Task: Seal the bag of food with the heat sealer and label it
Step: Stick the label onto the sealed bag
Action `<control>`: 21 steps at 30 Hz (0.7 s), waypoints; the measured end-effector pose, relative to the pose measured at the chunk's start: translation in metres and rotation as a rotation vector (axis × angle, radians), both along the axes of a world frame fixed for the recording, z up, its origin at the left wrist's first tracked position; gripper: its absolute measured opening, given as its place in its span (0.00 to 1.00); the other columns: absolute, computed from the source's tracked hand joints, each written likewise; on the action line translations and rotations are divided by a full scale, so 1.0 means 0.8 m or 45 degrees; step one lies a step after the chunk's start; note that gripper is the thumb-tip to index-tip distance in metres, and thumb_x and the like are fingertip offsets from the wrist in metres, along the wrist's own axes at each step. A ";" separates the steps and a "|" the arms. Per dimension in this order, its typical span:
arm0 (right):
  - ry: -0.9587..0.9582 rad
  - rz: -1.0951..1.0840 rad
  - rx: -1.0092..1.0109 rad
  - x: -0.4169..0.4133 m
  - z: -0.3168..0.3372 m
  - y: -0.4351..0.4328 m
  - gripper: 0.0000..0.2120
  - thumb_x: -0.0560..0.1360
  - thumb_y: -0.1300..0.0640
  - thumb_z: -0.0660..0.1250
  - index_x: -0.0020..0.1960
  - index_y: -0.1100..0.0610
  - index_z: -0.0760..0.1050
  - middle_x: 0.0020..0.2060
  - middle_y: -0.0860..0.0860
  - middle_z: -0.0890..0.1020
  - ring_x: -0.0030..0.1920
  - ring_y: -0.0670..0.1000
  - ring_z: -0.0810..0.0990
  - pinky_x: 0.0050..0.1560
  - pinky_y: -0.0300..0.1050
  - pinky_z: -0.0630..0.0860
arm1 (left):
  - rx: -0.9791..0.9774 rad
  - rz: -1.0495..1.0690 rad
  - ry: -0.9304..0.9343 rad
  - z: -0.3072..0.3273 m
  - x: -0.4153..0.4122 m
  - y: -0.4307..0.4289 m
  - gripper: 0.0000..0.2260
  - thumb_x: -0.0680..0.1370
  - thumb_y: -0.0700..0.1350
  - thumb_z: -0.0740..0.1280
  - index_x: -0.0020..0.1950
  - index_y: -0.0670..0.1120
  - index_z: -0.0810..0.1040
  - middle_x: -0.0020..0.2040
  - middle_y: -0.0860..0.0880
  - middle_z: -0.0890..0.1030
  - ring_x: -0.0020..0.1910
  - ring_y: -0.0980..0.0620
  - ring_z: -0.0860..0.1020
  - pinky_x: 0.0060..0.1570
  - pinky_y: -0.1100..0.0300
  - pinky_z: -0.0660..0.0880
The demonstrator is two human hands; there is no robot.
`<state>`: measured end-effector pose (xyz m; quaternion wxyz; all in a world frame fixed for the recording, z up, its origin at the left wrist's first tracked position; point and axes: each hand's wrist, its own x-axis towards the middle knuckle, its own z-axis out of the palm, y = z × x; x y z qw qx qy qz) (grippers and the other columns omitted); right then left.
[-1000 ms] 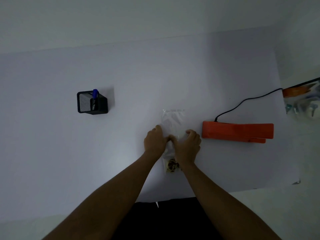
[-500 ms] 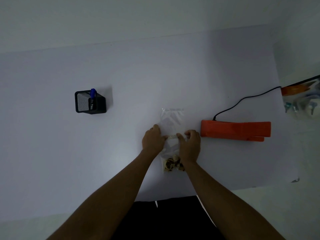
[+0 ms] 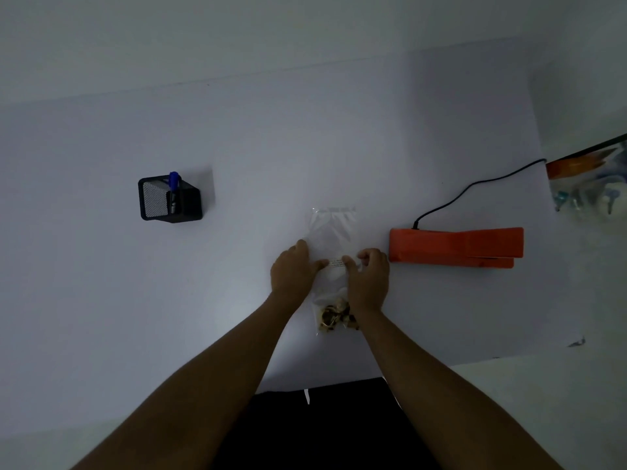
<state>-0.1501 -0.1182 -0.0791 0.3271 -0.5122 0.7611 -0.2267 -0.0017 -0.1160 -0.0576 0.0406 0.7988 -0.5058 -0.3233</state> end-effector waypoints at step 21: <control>-0.061 -0.090 -0.009 0.002 0.003 0.001 0.10 0.70 0.53 0.74 0.43 0.52 0.73 0.41 0.47 0.75 0.44 0.48 0.73 0.44 0.49 0.75 | 0.097 -0.024 0.007 0.009 -0.002 -0.007 0.24 0.74 0.62 0.68 0.55 0.43 0.71 0.49 0.44 0.81 0.46 0.44 0.80 0.39 0.56 0.71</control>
